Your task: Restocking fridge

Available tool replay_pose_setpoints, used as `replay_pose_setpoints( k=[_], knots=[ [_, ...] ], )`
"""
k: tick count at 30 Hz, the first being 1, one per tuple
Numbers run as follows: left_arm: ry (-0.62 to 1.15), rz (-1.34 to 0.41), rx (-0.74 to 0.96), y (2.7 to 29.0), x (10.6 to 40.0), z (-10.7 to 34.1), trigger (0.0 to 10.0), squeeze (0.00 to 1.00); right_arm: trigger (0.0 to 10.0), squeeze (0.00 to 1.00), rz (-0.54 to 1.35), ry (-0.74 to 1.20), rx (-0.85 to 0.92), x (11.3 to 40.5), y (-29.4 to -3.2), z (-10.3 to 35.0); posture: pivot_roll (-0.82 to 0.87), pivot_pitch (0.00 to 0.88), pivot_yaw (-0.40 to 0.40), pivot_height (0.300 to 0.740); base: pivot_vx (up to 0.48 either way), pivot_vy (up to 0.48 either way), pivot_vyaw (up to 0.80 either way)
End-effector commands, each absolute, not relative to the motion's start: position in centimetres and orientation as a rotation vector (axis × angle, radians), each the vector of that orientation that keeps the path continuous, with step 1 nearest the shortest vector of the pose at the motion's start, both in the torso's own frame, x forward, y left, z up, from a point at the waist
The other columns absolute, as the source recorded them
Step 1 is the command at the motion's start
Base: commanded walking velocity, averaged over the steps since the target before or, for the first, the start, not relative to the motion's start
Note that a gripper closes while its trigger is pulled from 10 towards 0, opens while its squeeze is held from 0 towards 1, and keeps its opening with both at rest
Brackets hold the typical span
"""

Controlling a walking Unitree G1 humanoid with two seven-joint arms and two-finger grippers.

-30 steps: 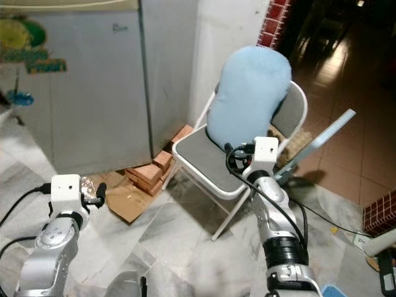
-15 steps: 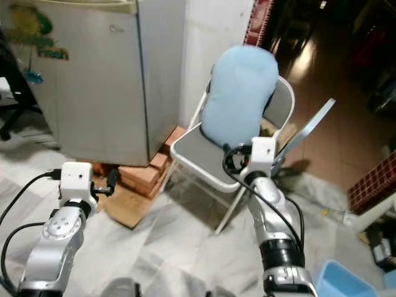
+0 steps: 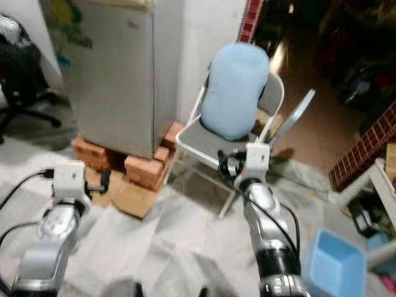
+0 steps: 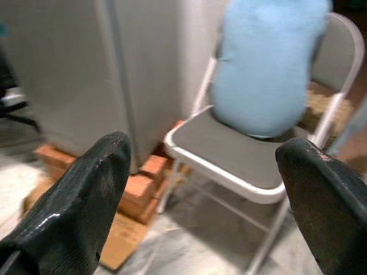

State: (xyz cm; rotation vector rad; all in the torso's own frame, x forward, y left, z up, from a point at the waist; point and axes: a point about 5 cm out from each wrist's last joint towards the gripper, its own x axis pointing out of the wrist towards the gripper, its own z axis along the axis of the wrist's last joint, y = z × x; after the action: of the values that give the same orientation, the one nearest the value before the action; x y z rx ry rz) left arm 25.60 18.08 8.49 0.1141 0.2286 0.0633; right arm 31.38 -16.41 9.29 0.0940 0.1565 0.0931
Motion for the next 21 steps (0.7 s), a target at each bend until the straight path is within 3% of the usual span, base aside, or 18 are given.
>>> replay_pose_setpoints(
  k=[1, 5, 19, 21],
  knots=[
    [0.238, 0.048, 0.108, 17.67, 25.47, 8.28, 10.0, 0.00, 10.0, 0.00, 0.075, 0.167, 0.099, 31.23, -16.71, 9.16, 0.08, 0.000, -0.077, 0.740, -0.259, 0.409, 0.00],
    [0.237, 0.051, 0.099, 17.67, 25.47, 8.32, 10.0, 0.00, 10.0, 0.00, 0.070, 0.169, 0.099, 31.16, -16.85, 9.14, 0.08, 0.000, -0.077, 0.740, -0.255, 0.411, 0.00],
    [0.199, 0.017, 0.033, 17.71, 25.46, 8.83, 10.0, 0.00, 10.0, 0.00, 0.047, 0.176, 0.105, 30.95, -17.18, 9.04, 0.07, 0.000, -0.076, 0.740, 0.000, 0.452, 0.00],
    [0.197, 0.017, 0.030, 17.70, 25.51, 8.84, 10.0, 0.00, 10.0, 0.00, 0.046, 0.178, 0.104, 30.95, -17.20, 9.04, 0.07, 0.000, -0.077, 0.740, 0.000, 0.480, -0.80]
  ],
)
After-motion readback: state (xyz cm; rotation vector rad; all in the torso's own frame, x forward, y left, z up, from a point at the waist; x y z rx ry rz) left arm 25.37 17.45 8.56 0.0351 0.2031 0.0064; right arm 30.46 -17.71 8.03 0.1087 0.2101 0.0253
